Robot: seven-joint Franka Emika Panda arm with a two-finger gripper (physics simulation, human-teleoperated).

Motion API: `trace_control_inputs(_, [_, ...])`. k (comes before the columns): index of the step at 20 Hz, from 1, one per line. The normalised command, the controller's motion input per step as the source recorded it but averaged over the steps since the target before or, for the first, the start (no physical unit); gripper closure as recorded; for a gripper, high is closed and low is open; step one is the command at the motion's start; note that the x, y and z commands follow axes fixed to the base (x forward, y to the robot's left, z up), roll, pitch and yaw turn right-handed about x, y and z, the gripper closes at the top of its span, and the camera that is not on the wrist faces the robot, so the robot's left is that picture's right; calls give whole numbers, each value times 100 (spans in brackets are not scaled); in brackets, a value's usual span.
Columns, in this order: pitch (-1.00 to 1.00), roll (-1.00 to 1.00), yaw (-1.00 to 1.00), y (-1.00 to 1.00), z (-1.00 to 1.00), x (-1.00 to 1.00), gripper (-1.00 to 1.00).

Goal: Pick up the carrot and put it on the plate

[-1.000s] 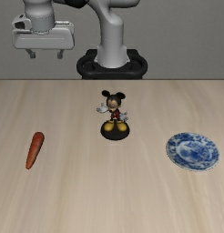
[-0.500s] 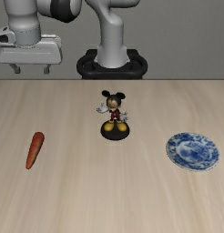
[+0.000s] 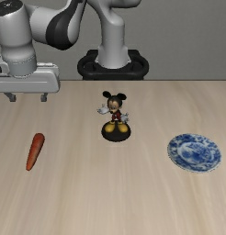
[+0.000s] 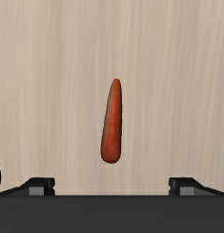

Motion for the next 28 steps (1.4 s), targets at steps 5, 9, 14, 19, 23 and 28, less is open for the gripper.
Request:
trace_control_inputs(5, [0, 0, 0, 0, -100, 0, -100])
trace_control_inputs(9, [0, 0, 0, 0, -100, 0, -100])
trace_control_inputs(14, [0, 0, 0, 0, -100, 0, -100])
trace_control_inputs(19, [0, 0, 0, 0, -60, 0, 100])
trace_control_inputs(23, [0, 0, 0, 0, 0, 0, 100])
trace_control_inputs(28, [0, 0, 0, 0, 60, 0, 100])
